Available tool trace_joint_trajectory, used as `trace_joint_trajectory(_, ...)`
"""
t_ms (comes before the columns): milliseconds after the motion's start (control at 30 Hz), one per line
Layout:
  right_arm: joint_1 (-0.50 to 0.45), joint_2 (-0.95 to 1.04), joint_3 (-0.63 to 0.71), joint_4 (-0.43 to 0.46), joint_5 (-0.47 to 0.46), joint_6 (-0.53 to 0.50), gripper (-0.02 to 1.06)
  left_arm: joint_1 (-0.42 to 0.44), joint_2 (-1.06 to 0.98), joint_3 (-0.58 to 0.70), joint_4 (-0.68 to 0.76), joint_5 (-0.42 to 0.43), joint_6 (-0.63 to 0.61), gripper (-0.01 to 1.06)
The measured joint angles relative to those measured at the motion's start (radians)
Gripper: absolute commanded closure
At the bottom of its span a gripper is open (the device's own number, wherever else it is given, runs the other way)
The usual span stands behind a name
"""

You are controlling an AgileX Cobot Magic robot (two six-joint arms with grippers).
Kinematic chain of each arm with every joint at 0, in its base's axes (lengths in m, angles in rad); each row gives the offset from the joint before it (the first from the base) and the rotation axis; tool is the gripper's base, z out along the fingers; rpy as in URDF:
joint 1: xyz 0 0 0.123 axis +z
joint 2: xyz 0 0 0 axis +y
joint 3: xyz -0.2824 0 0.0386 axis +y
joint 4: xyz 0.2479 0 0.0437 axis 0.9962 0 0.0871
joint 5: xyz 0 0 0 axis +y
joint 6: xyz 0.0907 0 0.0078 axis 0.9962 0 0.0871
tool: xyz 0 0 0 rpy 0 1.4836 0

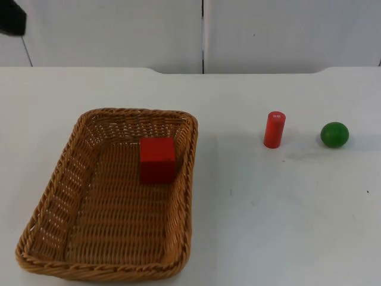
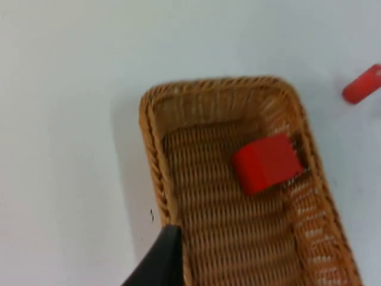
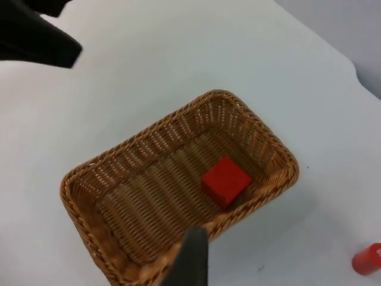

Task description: Pick up the basket with the left hand and place the object to the left of the red cylinder into the basket with the right hand.

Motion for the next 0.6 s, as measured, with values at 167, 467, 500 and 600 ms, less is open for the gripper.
trace_joint_trajectory(167, 0.000, -0.018, 0.066, 0.002, -0.057, 0.004, 0.29, -0.032, -0.105, 0.005, 0.000, 0.016, 0.000, 0.00)
trace_joint_trajectory(467, 0.000, -0.126, 0.282, 0.002, -0.249, 0.006, 0.29, -0.057, -0.263, 0.005, -0.001, 0.054, 0.000, 0.00)
trace_joint_trajectory(500, 0.000, -0.144, 0.305, 0.002, -0.268, 0.011, 0.29, -0.057, -0.281, 0.005, -0.001, 0.055, 0.000, 0.00)
trace_joint_trajectory(600, 0.000, -0.189, 0.365, 0.002, -0.294, 0.015, 0.29, -0.057, -0.351, 0.005, -0.001, 0.065, 0.000, 0.00)
